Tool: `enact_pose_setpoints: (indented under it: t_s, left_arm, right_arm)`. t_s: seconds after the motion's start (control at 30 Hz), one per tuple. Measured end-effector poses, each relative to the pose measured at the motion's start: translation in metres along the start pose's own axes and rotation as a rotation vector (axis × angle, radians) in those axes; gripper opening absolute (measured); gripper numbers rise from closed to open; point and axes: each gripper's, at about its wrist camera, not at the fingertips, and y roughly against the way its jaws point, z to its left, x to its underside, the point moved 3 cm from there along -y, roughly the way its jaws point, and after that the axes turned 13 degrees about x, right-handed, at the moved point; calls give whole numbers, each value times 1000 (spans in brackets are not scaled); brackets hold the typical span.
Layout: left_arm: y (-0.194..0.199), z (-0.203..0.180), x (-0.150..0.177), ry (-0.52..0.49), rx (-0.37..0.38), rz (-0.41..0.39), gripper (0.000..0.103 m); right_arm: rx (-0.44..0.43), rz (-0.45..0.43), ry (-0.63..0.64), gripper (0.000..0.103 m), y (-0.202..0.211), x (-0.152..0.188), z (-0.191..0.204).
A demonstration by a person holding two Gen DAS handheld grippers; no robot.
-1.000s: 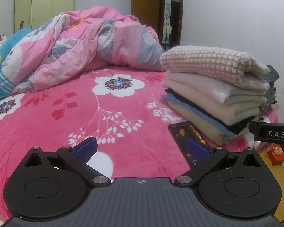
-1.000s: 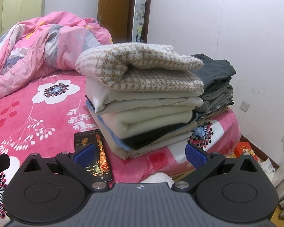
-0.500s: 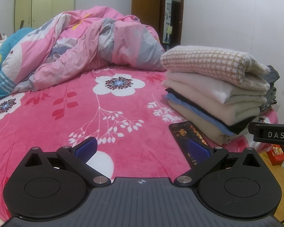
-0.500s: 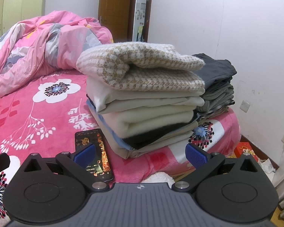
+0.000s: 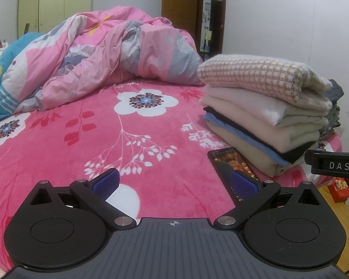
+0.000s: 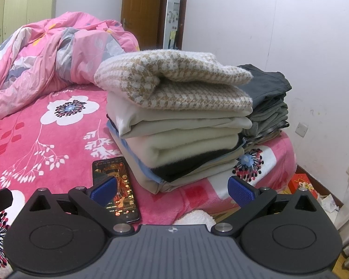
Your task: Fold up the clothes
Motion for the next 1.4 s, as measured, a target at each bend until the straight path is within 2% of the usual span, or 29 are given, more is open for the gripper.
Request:
enact_pose_setpoints:
  t_s: [1.4]
  left_arm:
    - [0, 3, 1, 9, 4, 4, 103]
  right_arm:
    - [1, 4, 8, 103, 0, 1, 5]
